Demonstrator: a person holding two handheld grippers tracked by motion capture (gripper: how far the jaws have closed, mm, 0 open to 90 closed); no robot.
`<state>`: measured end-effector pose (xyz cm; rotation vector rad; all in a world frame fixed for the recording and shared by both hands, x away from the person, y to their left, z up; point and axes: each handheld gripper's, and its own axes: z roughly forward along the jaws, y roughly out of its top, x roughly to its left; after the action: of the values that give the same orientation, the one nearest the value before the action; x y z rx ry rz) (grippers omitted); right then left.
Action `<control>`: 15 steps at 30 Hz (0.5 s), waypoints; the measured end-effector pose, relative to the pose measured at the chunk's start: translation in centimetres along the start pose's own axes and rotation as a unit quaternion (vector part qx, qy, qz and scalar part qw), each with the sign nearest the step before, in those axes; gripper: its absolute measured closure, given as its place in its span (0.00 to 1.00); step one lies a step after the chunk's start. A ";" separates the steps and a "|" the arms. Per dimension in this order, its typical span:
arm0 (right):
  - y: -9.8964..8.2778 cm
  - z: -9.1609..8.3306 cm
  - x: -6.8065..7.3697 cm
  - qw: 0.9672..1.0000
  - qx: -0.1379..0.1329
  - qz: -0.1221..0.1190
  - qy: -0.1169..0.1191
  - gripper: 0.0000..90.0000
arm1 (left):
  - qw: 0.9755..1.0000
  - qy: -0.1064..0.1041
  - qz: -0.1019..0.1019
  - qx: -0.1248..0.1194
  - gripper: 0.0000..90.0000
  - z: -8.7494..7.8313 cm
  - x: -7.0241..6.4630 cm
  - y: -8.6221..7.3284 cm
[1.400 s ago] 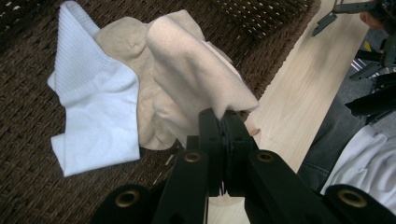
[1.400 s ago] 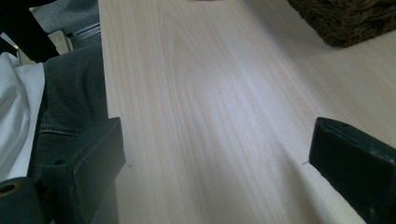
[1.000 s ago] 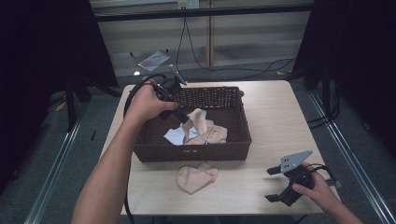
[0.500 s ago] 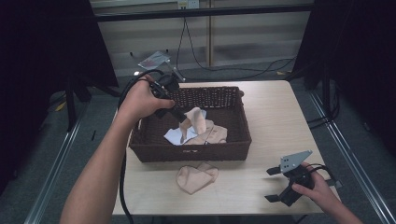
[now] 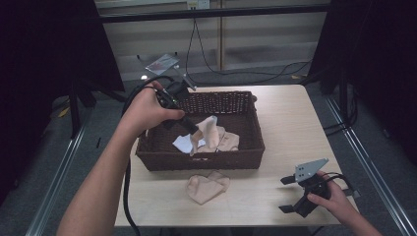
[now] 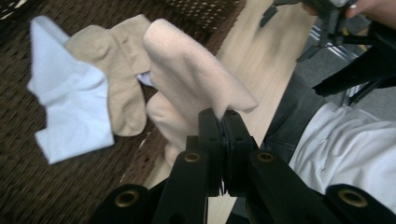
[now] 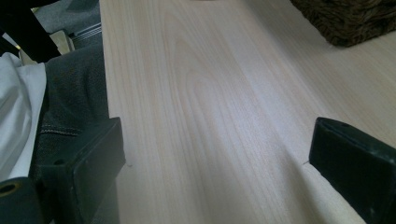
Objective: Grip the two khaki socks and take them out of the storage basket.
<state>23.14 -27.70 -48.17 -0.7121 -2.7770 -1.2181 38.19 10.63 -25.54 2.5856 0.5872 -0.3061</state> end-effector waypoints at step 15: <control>0.0 0.0 0.0 1.000 0.000 0.001 -0.002 0.04 | 0.999 -0.028 0.032 0.000 0.98 1.9 -1.9 -1.2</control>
<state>23.15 -27.70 -48.16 -0.7184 -2.7783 -1.2179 35.73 10.00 -27.09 2.5815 0.4837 -0.3555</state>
